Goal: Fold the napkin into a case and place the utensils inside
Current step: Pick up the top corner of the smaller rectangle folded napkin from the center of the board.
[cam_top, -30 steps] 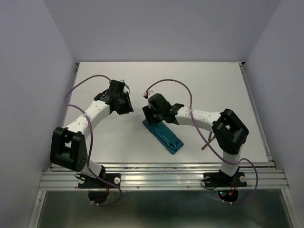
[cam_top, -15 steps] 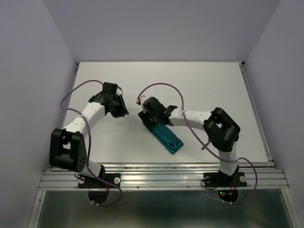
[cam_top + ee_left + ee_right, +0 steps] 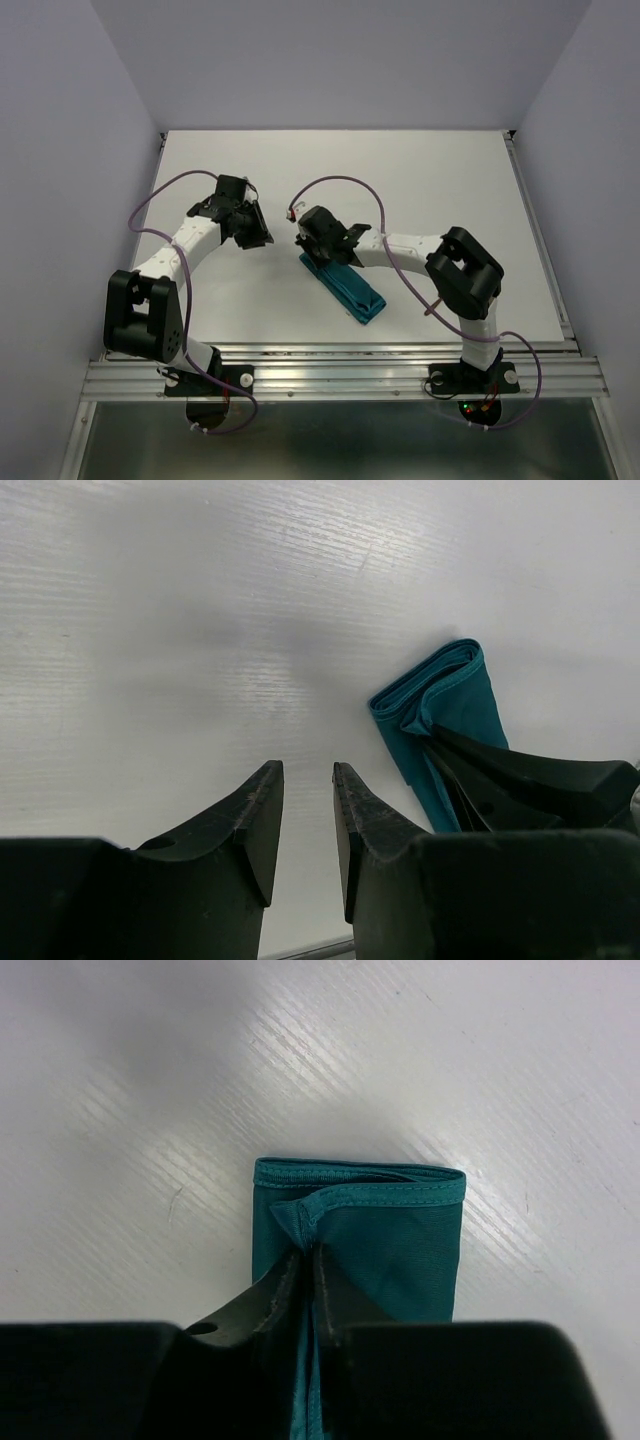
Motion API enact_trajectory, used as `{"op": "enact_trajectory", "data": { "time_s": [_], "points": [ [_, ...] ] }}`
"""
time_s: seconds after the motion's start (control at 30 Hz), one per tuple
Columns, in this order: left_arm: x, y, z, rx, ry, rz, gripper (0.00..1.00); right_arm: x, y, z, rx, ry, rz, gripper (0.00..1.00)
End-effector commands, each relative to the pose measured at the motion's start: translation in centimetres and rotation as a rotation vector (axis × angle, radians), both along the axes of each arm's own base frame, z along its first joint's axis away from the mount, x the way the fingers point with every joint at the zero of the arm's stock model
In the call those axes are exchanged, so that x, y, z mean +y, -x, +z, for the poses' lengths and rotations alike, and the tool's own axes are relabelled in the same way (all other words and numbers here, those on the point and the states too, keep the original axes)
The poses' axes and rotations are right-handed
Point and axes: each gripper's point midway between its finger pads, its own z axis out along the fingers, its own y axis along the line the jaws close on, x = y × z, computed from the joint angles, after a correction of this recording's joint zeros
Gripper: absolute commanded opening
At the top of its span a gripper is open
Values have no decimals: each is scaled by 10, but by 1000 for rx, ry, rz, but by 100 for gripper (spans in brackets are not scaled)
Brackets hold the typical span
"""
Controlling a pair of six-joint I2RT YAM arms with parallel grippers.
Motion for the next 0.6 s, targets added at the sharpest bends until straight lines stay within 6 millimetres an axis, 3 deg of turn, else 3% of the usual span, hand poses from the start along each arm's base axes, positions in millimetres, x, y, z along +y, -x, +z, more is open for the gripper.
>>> {"op": "enact_trajectory", "data": {
  "time_s": [0.0,0.13,0.37,0.53,0.57],
  "points": [
    [-4,0,2,-15,22,-12,38,14,-10,18,-47,-55,-24,10],
    [-3,0,3,-24,20,-5,41,13,-10,21,-51,-75,-45,1],
    [-12,8,2,-20,36,-49,61,10,0,24,-26,-139,-74,1],
    [-27,8,14,-98,83,-98,60,6,5,31,3,-260,-124,1],
    [-31,11,11,-101,86,-109,56,-2,8,27,21,-263,-140,1]
  ]
}}
